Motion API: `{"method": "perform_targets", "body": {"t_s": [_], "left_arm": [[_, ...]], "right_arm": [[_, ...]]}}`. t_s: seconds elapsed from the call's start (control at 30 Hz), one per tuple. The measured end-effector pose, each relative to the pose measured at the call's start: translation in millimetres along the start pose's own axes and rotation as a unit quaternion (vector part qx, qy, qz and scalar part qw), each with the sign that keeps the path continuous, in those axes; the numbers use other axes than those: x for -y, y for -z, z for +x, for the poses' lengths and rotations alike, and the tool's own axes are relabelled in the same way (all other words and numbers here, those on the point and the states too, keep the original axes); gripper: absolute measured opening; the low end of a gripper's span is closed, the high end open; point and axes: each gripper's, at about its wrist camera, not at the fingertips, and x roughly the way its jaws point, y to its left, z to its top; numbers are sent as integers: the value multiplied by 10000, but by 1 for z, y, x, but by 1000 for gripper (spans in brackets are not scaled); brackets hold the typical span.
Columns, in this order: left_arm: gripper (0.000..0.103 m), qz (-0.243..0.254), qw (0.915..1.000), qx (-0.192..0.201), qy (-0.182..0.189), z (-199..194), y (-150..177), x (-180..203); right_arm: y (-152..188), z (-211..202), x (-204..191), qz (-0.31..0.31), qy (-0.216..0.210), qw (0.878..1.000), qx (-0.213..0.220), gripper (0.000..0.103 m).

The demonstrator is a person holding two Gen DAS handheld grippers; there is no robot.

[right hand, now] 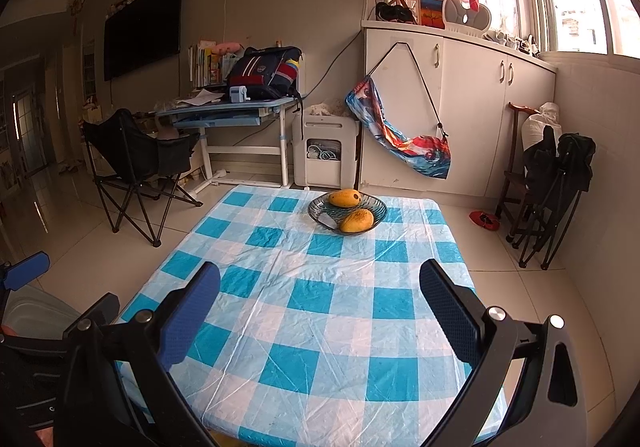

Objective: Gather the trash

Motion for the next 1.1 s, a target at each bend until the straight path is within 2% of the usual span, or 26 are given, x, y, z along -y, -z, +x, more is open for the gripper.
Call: {"method": "perform_targets", "body": {"t_s": [1.1], "left_arm": [[96,-26,10000,-7,-24,1,2,1]], "right_arm": [[5,7,-11,-161,48,9998,-106,95]]}}
